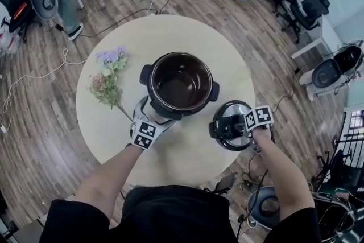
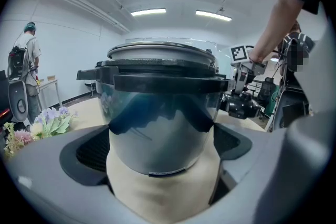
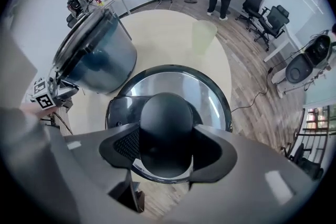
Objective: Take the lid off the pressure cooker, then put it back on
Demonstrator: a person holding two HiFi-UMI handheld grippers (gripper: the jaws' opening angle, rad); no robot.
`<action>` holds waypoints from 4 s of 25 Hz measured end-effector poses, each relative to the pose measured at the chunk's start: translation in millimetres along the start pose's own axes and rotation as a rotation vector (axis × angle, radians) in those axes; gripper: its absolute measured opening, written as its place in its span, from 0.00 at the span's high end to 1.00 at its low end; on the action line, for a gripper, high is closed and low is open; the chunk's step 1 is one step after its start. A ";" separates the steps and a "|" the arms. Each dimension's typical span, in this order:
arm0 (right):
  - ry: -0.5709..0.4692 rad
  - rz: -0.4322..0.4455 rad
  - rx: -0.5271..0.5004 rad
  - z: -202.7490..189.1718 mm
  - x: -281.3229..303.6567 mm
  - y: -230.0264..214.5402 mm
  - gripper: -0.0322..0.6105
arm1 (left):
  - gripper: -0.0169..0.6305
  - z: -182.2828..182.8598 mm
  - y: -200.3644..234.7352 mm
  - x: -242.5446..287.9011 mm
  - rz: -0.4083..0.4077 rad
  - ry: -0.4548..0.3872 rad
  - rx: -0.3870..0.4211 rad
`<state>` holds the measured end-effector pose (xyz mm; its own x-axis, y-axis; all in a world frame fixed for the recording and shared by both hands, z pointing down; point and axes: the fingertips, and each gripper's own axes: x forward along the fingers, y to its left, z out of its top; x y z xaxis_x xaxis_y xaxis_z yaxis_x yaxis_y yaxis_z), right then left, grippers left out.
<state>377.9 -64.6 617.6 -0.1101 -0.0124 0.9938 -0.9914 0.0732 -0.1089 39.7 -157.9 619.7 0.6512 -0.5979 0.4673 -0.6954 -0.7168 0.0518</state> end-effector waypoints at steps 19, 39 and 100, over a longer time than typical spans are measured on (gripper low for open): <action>-0.218 0.076 -0.126 195.4 -250.9 93.9 0.51 | 0.06 -6.9 -2.1 4.7 -0.004 -0.006 -0.013; 0.009 0.008 -0.616 206.9 -118.3 285.3 0.51 | 0.06 -4.4 -3.6 5.0 -0.003 -0.026 -0.018; 0.145 -0.096 -1.368 184.5 -85.5 289.5 0.47 | 0.06 -7.1 0.2 6.0 -0.021 -0.021 -0.044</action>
<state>87.2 -226.4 497.4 0.0464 0.0237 0.9986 -0.1261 0.9919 -0.0177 41.3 -159.1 628.8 0.6715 -0.5909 0.4471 -0.6940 -0.7130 0.0999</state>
